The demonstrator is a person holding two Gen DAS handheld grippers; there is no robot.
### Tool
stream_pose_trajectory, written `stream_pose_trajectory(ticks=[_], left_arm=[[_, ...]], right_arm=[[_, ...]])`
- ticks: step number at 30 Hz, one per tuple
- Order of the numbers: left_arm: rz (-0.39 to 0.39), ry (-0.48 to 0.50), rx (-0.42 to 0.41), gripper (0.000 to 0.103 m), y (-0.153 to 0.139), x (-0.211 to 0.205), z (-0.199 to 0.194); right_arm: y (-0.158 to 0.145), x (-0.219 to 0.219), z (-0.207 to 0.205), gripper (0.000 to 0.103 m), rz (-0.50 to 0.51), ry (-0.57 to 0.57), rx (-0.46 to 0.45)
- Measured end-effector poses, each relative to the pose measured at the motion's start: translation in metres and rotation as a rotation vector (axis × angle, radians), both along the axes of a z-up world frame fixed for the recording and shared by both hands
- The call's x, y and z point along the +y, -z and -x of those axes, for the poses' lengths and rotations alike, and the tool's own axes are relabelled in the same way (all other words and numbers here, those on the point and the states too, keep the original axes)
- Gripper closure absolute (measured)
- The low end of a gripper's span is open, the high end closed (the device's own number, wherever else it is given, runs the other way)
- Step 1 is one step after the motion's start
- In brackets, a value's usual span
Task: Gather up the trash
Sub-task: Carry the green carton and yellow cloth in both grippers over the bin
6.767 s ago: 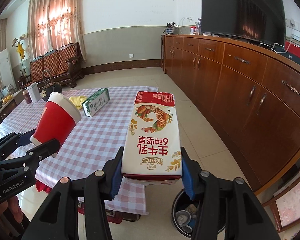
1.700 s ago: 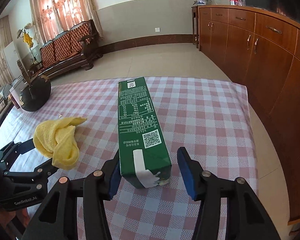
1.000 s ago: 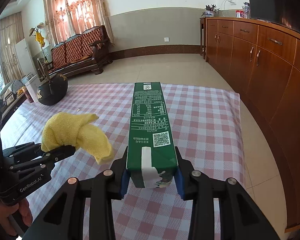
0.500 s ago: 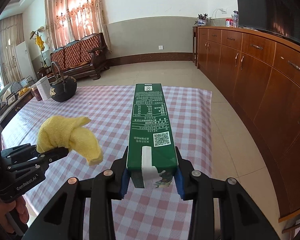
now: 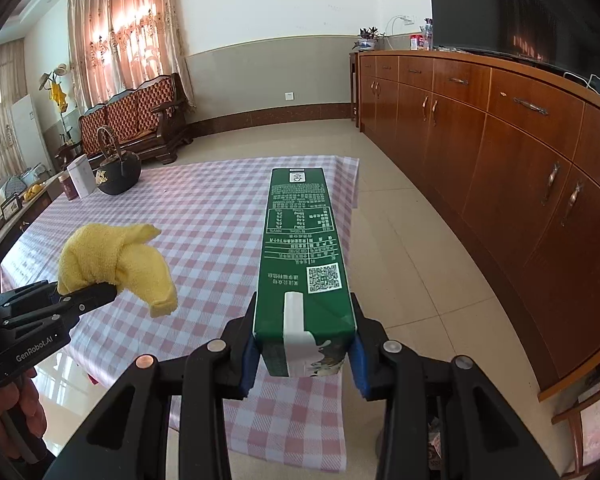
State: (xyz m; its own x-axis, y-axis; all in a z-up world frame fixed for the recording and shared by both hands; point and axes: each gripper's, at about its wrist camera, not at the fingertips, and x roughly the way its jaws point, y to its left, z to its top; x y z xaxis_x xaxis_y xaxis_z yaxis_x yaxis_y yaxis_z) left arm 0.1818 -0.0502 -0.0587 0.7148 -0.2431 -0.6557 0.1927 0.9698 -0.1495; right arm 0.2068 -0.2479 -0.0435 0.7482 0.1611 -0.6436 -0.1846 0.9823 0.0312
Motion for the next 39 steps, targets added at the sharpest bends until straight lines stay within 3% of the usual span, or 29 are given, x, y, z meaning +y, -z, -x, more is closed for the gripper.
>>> stream_pose_trajectory(ticks=[7, 16, 27, 39], left_arm=[[0.000, 0.057, -0.007, 0.081, -0.006, -0.039, 0.021], [-0.008, 0.211, -0.027, 0.081, -0.010, -0.119, 0.030], [-0.013, 0.387, 0.043, 0.081, 0.026, -0.216, 0.030], [-0.048, 0.454, 0.117, 0.081, 0.068, -0.271, 0.025]], right_arm=[[0.003, -0.044, 0.041, 0.064, -0.005, 0.071, 0.015], [-0.003, -0.116, 0.074, 0.063, 0.004, 0.182, 0.019], [0.032, -0.204, 0.094, 0.063, 0.009, 0.305, 0.098], [0.078, -0.251, 0.091, 0.063, 0.028, 0.322, 0.181]])
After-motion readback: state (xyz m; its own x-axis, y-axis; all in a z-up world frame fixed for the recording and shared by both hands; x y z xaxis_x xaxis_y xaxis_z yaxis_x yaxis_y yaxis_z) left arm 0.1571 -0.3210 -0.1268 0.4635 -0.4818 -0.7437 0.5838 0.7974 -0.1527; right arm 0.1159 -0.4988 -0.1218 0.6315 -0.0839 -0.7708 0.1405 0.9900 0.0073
